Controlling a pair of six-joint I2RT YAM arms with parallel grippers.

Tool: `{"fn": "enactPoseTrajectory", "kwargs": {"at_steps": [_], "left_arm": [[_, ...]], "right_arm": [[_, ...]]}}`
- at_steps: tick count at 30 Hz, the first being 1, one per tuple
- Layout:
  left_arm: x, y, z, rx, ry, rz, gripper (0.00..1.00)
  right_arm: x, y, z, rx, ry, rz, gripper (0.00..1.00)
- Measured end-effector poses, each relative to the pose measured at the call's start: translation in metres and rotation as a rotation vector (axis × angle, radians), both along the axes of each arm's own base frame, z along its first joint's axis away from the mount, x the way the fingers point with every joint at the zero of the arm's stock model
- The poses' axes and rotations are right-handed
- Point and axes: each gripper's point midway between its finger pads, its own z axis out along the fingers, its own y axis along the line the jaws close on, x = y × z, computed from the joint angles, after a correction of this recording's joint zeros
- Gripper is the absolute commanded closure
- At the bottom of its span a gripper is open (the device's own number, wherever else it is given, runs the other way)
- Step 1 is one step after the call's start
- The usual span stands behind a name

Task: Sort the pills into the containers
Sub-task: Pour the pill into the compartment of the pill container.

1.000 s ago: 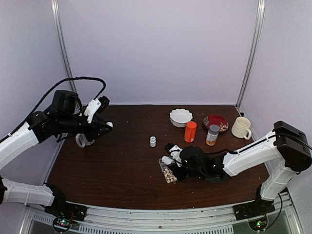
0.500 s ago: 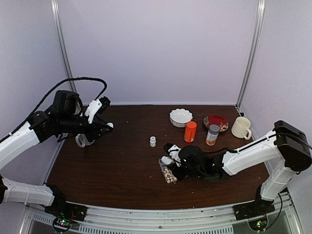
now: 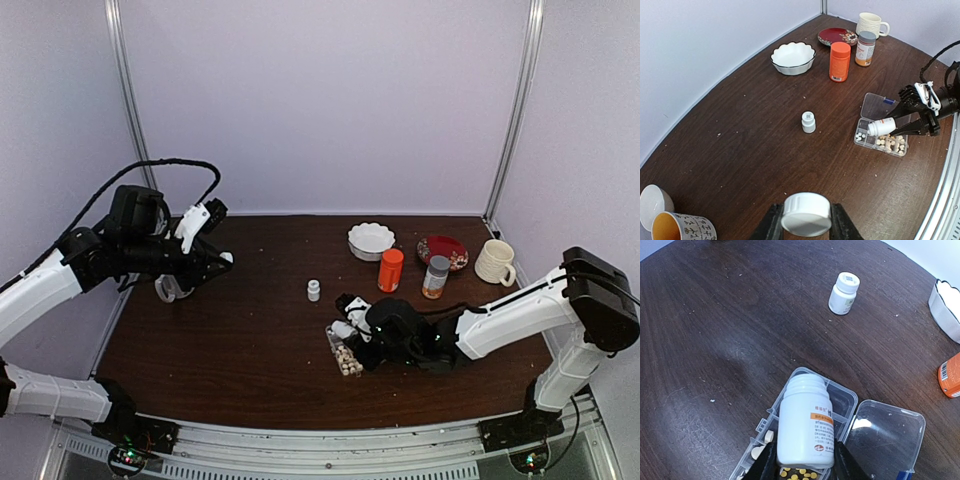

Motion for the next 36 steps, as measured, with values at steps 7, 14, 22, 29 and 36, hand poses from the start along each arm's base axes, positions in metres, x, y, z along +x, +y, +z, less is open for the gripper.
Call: {"fn": "enactPoseTrajectory", "kwargs": {"at_steps": [7,14,22,29,36], "left_arm": [[0.000,0.000,-0.002,0.003,0.004,0.000,1.00],[0.001,0.000,-0.002,0.003,0.005,0.000,1.00],[0.001,-0.001,-0.003,0.005,0.008,0.000,1.00],[0.001,-0.001,-0.004,0.007,0.013,-0.003,1.00],[0.001,-0.002,-0.005,0.007,0.016,-0.006,1.00]], "right_arm": [[0.001,0.000,0.001,0.000,-0.002,-0.002,1.00],[0.001,-0.001,0.000,0.001,-0.006,-0.007,1.00],[0.000,-0.007,0.000,0.003,-0.012,-0.015,1.00],[0.003,-0.013,0.005,0.010,-0.025,-0.037,1.00],[0.011,-0.022,0.006,0.011,-0.026,-0.068,1.00]]}}
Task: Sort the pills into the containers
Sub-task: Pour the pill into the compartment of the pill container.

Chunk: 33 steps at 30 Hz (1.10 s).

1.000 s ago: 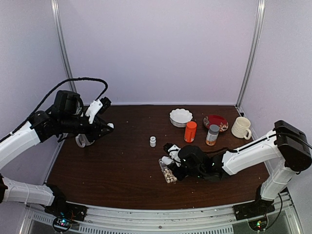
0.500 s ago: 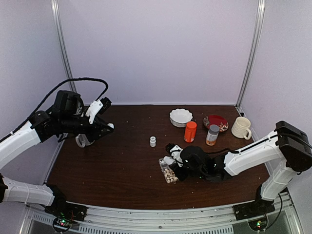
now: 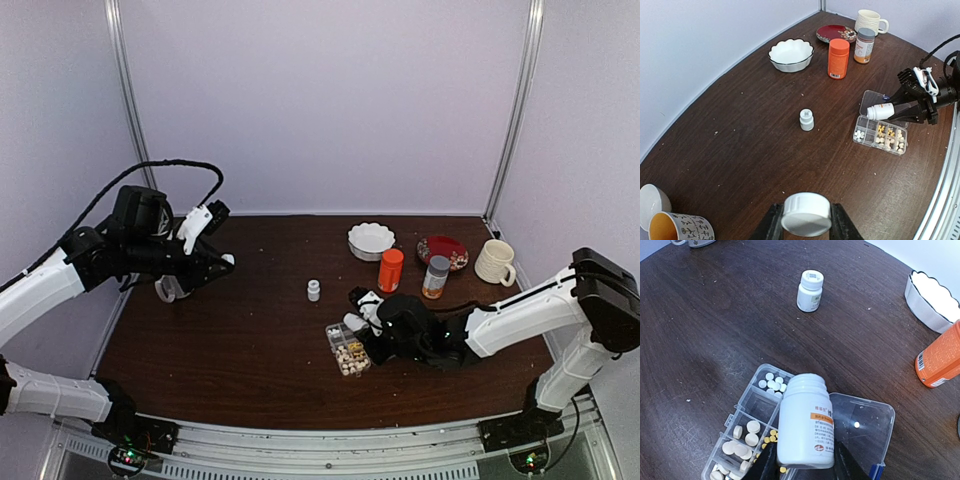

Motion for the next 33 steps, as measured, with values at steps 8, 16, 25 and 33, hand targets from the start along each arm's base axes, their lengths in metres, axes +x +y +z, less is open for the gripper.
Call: {"fn": "enactPoseTrajectory", "kwargs": {"at_steps": [8,16,25,33], "left_arm": [[0.000,0.000,-0.002,0.004,0.007,-0.001,1.00],[0.000,0.000,-0.006,0.012,0.018,-0.001,1.00],[-0.001,0.000,-0.012,0.026,0.038,-0.001,1.00],[0.000,0.000,-0.013,0.028,0.041,-0.001,1.00]], "right_arm": [[-0.003,-0.005,-0.008,-0.024,0.012,0.001,1.00],[-0.003,-0.004,-0.007,-0.017,0.008,0.006,1.00],[-0.004,-0.006,-0.008,-0.025,0.013,0.008,1.00],[-0.003,-0.004,-0.006,-0.021,0.011,0.010,1.00]]}}
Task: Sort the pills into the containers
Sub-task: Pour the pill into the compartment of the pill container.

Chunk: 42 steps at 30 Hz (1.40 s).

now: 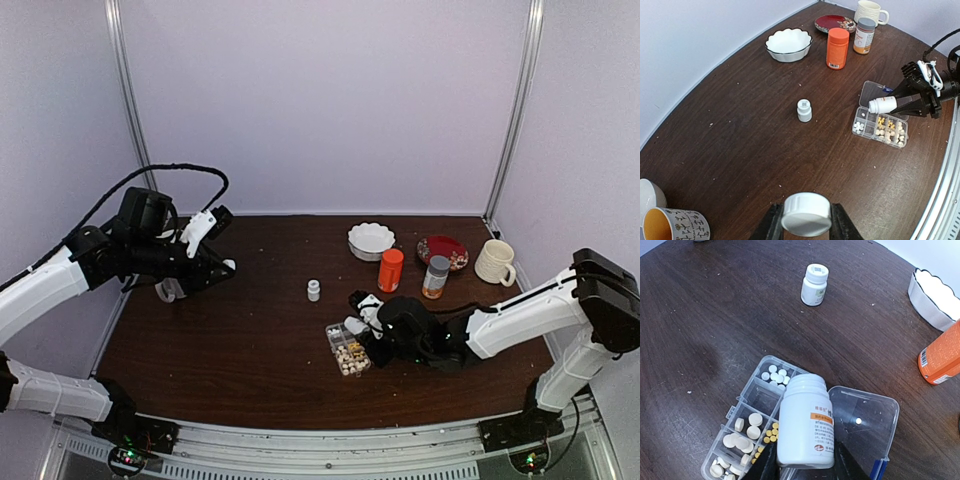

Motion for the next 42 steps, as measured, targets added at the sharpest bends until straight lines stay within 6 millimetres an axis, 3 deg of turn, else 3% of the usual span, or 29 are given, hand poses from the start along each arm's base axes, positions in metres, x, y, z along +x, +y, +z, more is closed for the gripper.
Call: {"fn": "enactPoseTrajectory", "kwargs": {"at_steps": [42], "left_arm": [[-0.0002,-0.0006,-0.0041,0.015,0.022,-0.005,1.00]], "right_arm": [[0.0000,0.0001,-0.0033,-0.027,0.019,-0.001,1.00]]}}
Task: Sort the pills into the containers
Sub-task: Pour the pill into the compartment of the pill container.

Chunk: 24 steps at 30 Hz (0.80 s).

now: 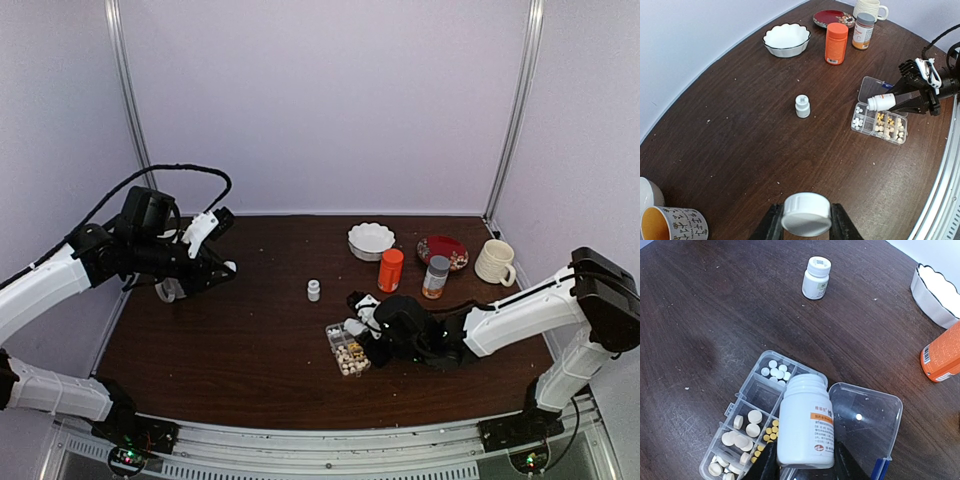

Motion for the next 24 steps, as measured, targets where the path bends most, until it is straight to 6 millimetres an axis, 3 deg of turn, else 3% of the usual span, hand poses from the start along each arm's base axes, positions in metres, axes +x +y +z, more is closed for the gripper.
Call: {"fn": "enactPoseTrajectory", "kwargs": {"at_steps": [24], "left_arm": [[0.0002,-0.0009,-0.0015,0.002,0.006,-0.003,1.00]], "right_arm": [[0.0021,0.0005,0.0001,0.017,-0.001,-0.004,1.00]]}}
